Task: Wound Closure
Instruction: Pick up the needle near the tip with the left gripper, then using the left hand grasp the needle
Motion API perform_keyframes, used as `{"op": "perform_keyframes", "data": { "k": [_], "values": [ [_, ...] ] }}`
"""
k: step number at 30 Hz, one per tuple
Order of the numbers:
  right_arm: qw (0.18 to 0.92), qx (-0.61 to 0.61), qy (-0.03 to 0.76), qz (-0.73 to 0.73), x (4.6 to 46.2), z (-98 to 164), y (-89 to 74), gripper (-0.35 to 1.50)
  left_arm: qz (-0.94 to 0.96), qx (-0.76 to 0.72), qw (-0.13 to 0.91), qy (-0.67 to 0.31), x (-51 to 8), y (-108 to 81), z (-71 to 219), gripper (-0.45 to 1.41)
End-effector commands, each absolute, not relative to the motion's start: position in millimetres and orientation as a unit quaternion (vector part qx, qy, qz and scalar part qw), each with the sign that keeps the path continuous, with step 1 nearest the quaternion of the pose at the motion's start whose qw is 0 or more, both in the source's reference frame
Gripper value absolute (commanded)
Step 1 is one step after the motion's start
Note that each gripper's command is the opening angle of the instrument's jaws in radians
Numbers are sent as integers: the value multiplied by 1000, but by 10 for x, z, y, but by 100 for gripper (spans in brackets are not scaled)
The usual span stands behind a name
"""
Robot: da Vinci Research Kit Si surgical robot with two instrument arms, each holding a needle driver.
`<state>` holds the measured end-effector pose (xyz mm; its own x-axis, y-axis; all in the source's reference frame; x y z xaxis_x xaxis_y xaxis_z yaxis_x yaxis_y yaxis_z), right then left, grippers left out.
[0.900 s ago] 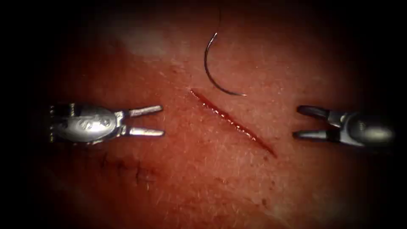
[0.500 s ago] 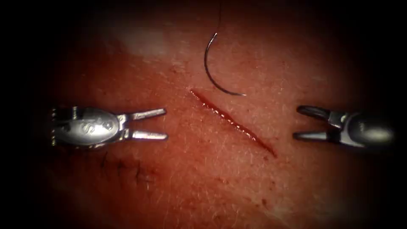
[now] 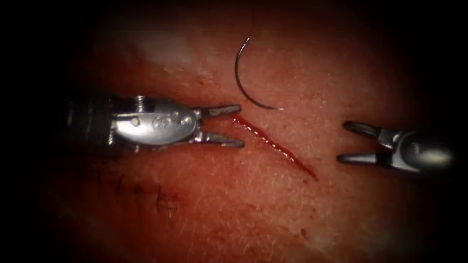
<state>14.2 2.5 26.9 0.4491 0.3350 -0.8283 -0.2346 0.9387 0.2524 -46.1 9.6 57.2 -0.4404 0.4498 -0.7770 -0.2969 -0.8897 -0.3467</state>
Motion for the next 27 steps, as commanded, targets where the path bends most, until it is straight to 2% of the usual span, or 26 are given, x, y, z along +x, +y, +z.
{"op": "perform_keyframes", "data": {
  "k": [1, 9, 27],
  "values": [
    [849, 52, 498, 167, 148, 274, 18, 45, 845, -478, 224, -82, -474, 97, 577, 25],
    [850, 50, 497, 167, 150, 277, 17, 49, 898, -386, 195, -82, -520, 111, 594, 25],
    [851, 50, 496, 166, 150, 279, 16, 50, 959, -244, 125, -70, -515, 117, 638, 35]
  ]
}}
